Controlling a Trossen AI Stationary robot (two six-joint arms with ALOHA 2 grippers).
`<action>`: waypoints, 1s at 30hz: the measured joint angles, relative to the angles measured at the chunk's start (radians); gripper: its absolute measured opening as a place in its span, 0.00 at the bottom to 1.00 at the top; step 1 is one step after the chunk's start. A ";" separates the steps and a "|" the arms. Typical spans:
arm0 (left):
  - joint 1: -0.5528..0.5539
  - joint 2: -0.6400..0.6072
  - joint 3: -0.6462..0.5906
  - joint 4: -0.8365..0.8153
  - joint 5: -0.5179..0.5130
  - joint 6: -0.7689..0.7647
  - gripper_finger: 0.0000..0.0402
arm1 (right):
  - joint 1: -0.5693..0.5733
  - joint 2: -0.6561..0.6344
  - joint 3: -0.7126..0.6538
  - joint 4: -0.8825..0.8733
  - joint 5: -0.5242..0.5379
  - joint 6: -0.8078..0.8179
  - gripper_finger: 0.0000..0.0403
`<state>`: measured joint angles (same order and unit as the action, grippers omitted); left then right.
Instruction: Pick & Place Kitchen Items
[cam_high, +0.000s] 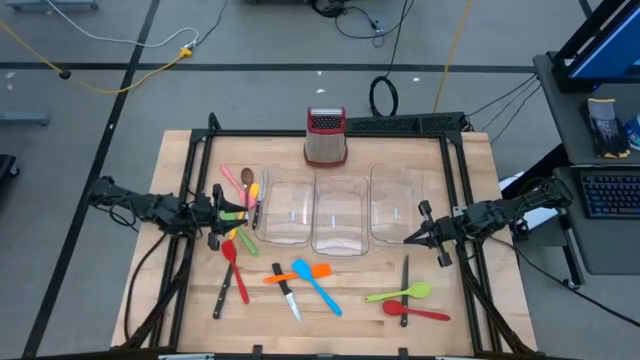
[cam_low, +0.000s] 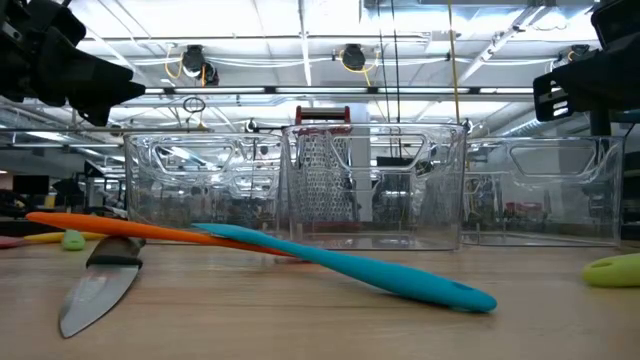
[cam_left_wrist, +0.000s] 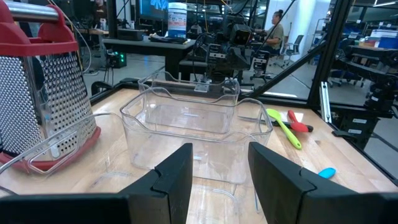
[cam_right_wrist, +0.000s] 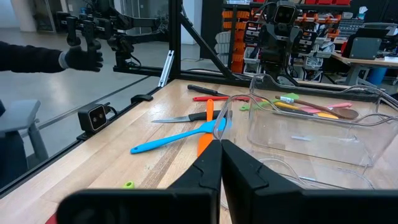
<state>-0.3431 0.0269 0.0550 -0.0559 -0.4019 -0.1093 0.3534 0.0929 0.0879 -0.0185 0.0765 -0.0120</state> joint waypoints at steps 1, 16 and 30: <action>0.000 0.000 0.000 0.001 0.000 0.000 0.40 | 0.000 0.000 0.000 0.000 0.000 0.000 0.01; 0.000 0.000 0.000 0.010 0.000 0.000 0.40 | 0.000 0.000 0.000 0.000 0.000 0.000 0.01; 0.000 0.000 0.000 0.005 -0.105 -0.234 0.40 | 0.000 0.000 0.000 0.000 0.000 -0.001 0.01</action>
<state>-0.3435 0.0273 0.0552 -0.0507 -0.5067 -0.3435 0.3533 0.0926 0.0875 -0.0183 0.0767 -0.0132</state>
